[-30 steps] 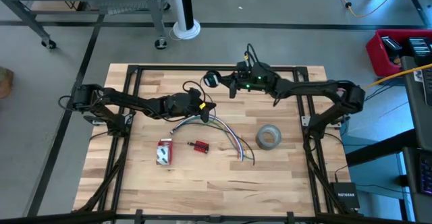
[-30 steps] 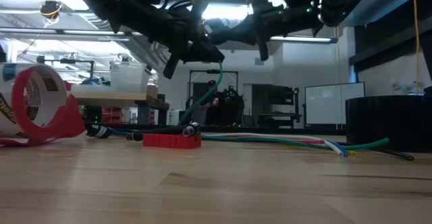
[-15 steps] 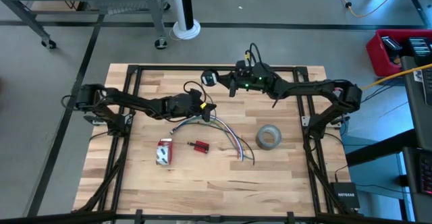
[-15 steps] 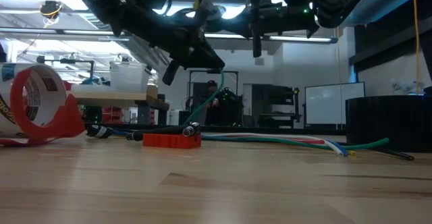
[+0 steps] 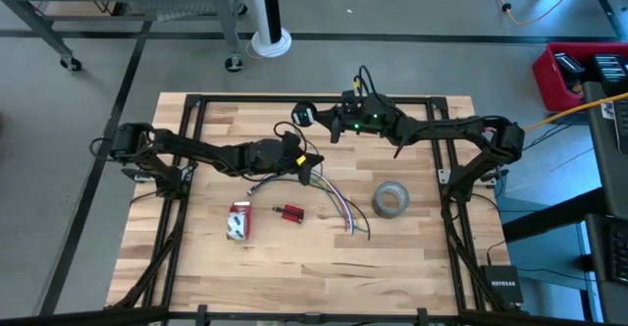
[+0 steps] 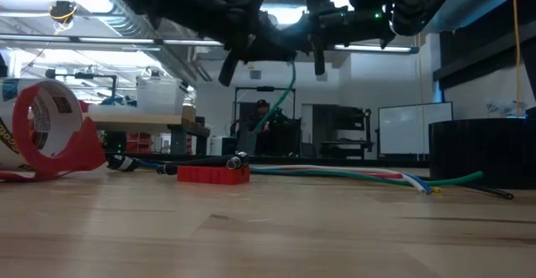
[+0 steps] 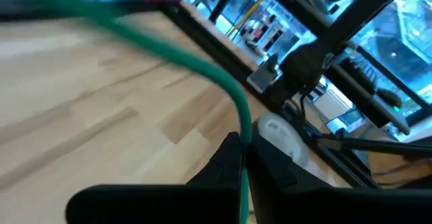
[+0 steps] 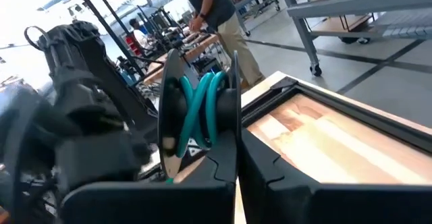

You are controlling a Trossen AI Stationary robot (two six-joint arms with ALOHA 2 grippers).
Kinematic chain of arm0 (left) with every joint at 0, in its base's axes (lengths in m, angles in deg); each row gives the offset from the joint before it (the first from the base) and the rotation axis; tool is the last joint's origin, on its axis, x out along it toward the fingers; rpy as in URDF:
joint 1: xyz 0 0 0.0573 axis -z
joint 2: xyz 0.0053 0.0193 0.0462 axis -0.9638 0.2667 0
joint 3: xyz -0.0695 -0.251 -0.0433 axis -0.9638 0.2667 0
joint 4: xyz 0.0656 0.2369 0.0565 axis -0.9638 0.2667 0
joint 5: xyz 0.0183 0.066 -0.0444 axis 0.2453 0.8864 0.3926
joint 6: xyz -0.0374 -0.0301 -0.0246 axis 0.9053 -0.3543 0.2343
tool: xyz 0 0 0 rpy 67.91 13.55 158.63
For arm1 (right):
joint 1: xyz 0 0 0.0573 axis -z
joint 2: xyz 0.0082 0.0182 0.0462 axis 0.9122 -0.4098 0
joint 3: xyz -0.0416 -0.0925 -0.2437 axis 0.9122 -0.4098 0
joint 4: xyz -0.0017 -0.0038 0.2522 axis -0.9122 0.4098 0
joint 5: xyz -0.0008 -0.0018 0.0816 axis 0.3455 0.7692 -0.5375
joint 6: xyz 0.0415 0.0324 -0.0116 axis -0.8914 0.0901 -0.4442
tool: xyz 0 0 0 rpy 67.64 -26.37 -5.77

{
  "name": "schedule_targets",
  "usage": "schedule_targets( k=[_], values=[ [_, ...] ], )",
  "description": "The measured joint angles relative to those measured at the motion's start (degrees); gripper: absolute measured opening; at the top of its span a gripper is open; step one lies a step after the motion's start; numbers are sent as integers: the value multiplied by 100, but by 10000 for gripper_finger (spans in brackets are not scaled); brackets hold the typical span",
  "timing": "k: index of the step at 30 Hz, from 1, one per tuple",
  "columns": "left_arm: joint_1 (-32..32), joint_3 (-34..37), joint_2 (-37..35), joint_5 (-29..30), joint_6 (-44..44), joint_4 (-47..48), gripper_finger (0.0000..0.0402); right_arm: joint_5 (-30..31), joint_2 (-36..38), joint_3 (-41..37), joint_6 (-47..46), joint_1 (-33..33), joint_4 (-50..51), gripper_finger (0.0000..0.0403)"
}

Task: Coil cords
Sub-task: Coil the green wire onto the black spool

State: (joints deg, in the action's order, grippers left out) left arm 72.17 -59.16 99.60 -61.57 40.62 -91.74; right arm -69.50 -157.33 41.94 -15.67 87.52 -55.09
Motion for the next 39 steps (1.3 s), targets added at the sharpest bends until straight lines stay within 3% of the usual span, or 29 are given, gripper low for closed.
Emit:
schedule_targets(
  k=[19, 29, 39],
  values=[
    [-274, -377, 0, 4, 311, 23, 0, -72, -3, 0, 59, -59, 395, 1],
    [-194, -413, 0, 7, 534, 573, 0, 19, -5, -2, 241, -229, 147, 1],
    [-133, -413, 0, 9, 599, 484, 0, 110, -6, -2, 346, -225, 282, 1]
  ],
)
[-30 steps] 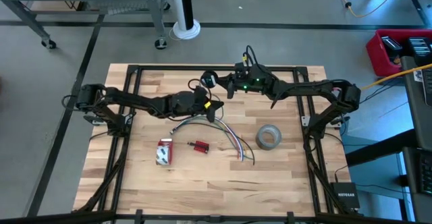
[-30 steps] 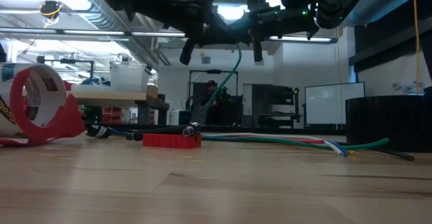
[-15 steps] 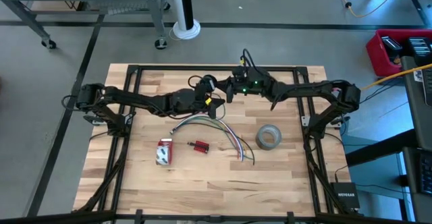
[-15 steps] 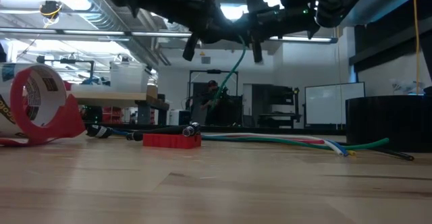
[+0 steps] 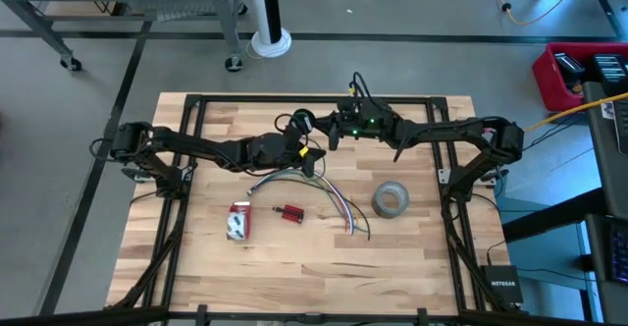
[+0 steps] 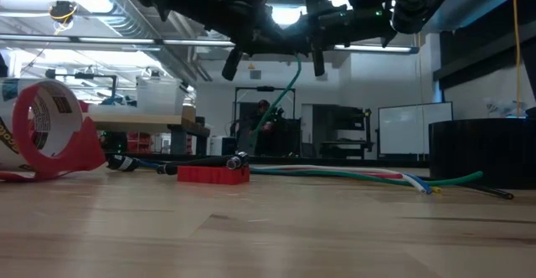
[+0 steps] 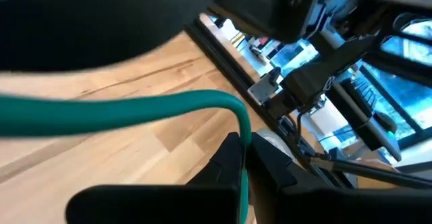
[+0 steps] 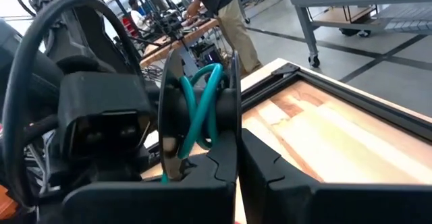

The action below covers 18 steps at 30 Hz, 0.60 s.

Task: Coil cords
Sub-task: Coil the green wire onto the black spool

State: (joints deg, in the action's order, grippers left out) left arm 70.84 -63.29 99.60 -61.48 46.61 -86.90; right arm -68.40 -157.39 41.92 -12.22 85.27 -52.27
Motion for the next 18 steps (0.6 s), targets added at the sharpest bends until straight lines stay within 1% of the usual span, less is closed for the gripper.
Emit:
schedule_targets(
  k=[5, 8, 10, 12, 14, 16, 18],
  values=[
    [82, -2, 0, 1, -112, -284, 0, 44, 0, 0, 22, 3, 114, 1],
    [187, 0, 0, 49, -524, -248, 0, 181, 0, 0, 88, 4, 146, 1],
    [284, -1, 0, 377, -1023, -200, 0, 311, -1, 0, 168, 4, 173, 1],
    [384, -2, 0, 900, -1562, -86, 0, 418, -1, 0, 170, 4, 171, 1],
    [446, -1, 0, 1425, -1893, 43, 0, 596, -1, 0, 170, 4, 163, 1],
    [445, -1, -2, 1737, -1974, 258, 0, 802, -1, 0, 170, 4, 160, 1],
    [379, -1, -4, 1856, -1796, 610, 0, 996, -1, 0, 170, 4, 148, 1]
  ],
)
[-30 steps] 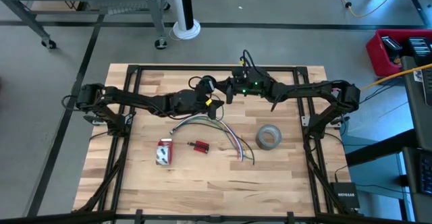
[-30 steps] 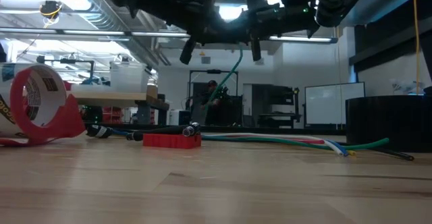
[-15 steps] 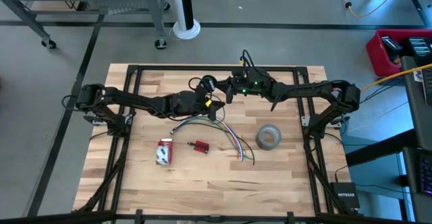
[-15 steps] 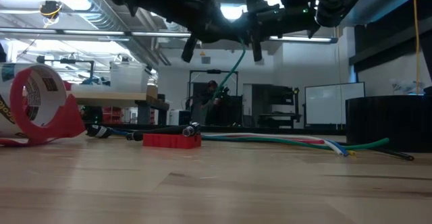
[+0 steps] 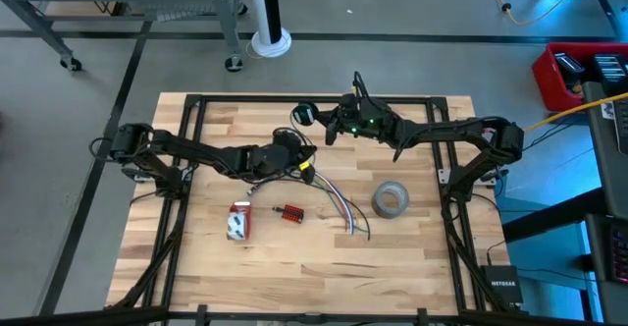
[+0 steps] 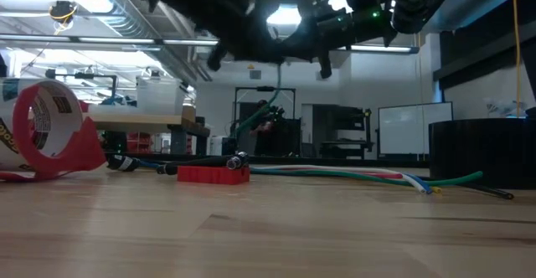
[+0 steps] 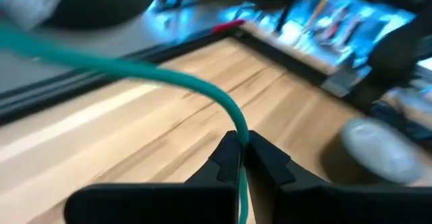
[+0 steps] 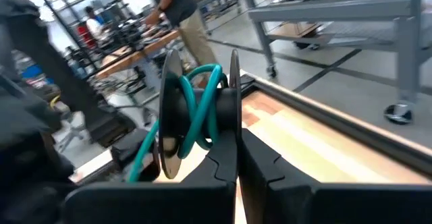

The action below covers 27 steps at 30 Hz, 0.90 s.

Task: Coil cords
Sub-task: Coil the green wire onto the black spool

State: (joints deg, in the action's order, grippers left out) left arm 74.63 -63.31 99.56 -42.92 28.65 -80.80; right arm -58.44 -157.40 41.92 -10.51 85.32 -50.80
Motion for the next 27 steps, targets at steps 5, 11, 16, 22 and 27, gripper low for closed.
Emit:
schedule_targets(
  k=[5, 11, 16, 22, 27],
  values=[
    [-160, 1, 2, 77, 542, 633, 0, 220, 0, 0, -1, -4, -83, 1],
    [-267, 1, 13, 258, 594, 688, 0, 219, 0, -2, -8, -4, -247, 1],
    [-295, 1, 322, 184, 1026, 639, 0, 220, 0, -4, -15, -4, -429, 1],
    [-225, 1, 898, -237, 1312, -21, 0, 401, -2, -7, 77, -4, -569, 1],
    [-181, -40, 1019, -405, 1212, -470, 0, 471, -2, -7, 149, -4, -404, 1]
  ],
)
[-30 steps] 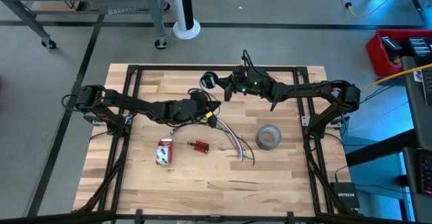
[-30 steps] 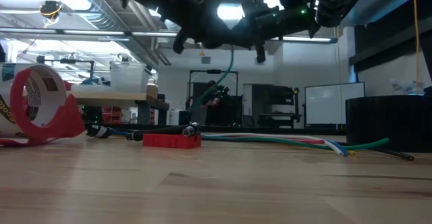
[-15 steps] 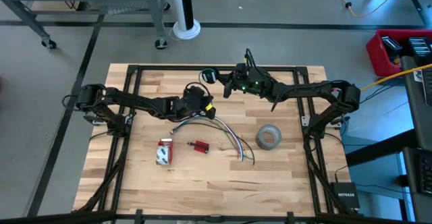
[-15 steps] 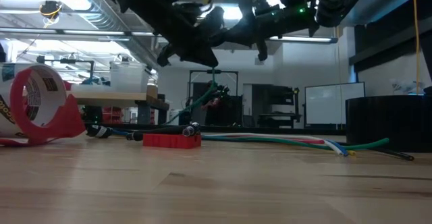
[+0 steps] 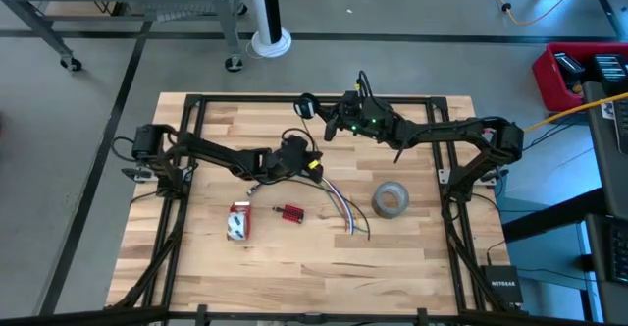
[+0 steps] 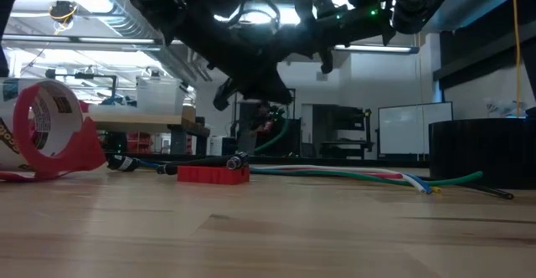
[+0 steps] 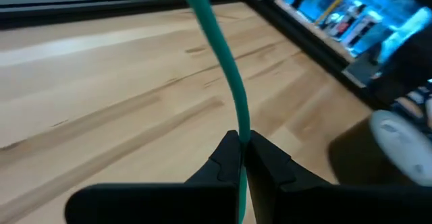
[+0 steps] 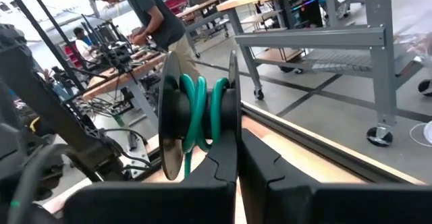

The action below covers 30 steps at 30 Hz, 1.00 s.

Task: Coil cords
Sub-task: Coil the green wire onto the black spool

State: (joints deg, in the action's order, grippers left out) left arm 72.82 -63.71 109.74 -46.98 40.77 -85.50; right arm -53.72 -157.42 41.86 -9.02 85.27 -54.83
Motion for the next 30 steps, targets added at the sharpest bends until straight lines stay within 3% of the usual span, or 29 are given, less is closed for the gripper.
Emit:
schedule_targets(
  k=[3, 9, 13, 23, 30],
  values=[
    [-1, -120, -7, -169, -27, -33, 0, 8, 0, 0, 1, 4, 48, 1],
    [-131, -654, -17, -1062, -148, -38, 0, -28, 0, 0, 0, 4, 126, 1],
    [-235, -1060, -17, -1415, -166, 680, 0, -50, 0, 2, 0, 4, 352, 1],
    [-236, -1935, -22, -1479, -524, 2496, 0, -266, 4, 2, 132, 9, 598, 1],
    [-172, -2082, -22, -1404, -575, 2951, 0, -270, 7, 2, 158, 7, 650, 1]
  ],
)
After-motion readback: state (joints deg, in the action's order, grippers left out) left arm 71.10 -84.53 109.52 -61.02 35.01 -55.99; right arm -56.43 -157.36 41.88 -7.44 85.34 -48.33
